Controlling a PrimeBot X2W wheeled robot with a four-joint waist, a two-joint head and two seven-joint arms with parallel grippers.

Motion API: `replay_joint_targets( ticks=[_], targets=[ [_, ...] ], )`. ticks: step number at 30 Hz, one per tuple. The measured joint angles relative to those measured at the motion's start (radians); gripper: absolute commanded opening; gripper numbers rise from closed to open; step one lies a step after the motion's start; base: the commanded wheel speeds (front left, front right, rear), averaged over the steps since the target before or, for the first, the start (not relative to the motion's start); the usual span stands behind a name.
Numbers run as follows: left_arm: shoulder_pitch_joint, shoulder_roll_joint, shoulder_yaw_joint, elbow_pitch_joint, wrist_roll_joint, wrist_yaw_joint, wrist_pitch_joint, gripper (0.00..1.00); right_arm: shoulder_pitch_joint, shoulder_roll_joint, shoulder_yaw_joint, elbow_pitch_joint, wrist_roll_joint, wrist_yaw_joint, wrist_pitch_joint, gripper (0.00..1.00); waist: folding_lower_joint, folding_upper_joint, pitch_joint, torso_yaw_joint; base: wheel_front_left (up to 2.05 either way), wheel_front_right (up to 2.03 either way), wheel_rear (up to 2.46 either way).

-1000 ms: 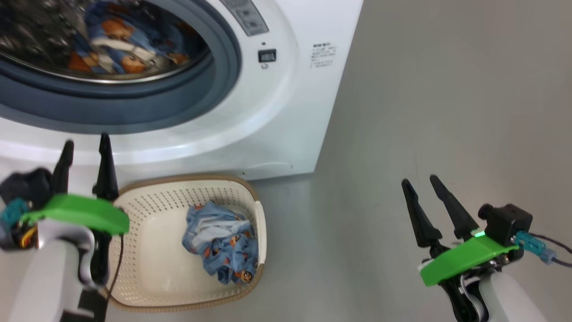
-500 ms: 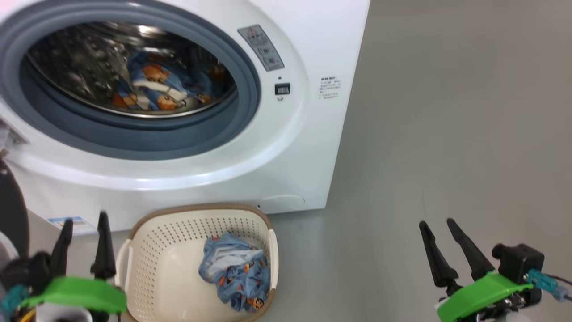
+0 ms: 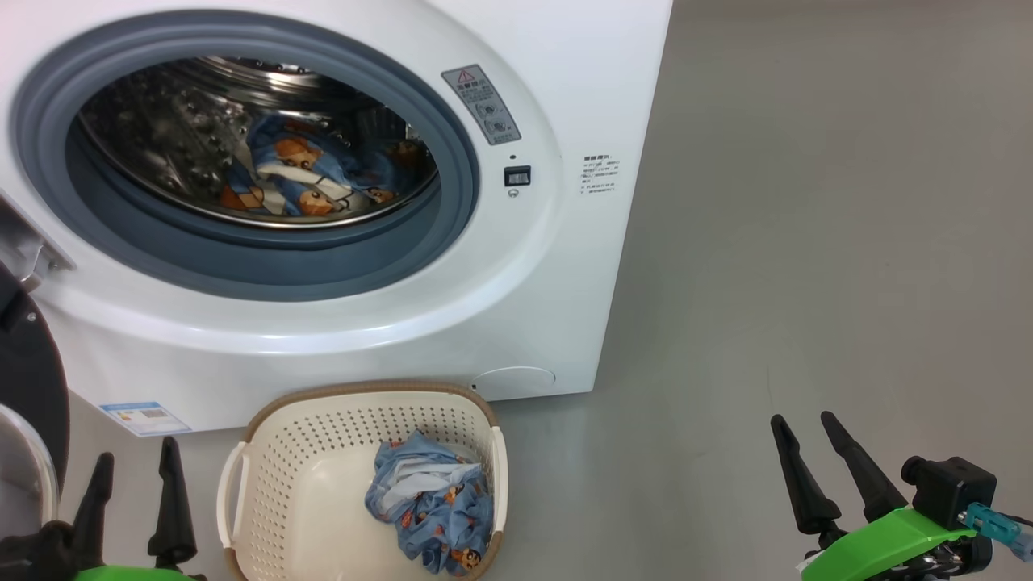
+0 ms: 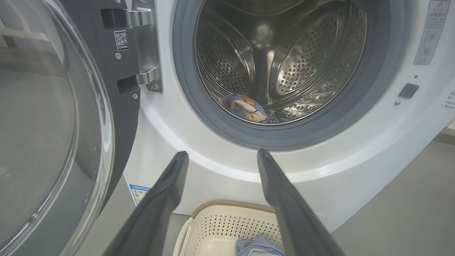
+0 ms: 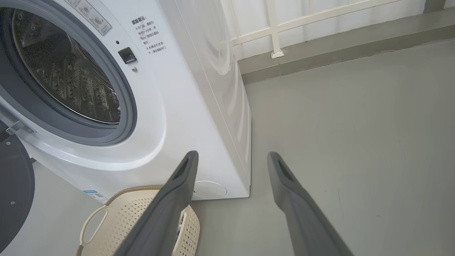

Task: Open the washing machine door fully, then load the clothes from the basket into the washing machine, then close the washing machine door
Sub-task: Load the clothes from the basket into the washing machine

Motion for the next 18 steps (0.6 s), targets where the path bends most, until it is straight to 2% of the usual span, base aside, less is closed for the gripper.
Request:
replay_joint_targets(
  ticks=[18],
  targets=[
    [-0.013, -0.017, -0.021, 0.002, 0.005, 0.000, 0.000, 1.00, -0.007, 0.012, -0.005, -0.012, 0.000, 0.000, 0.000, 1.00, 0.0000, 0.0000, 0.059, 0.000, 0.00, 0.00, 0.00]
  ],
)
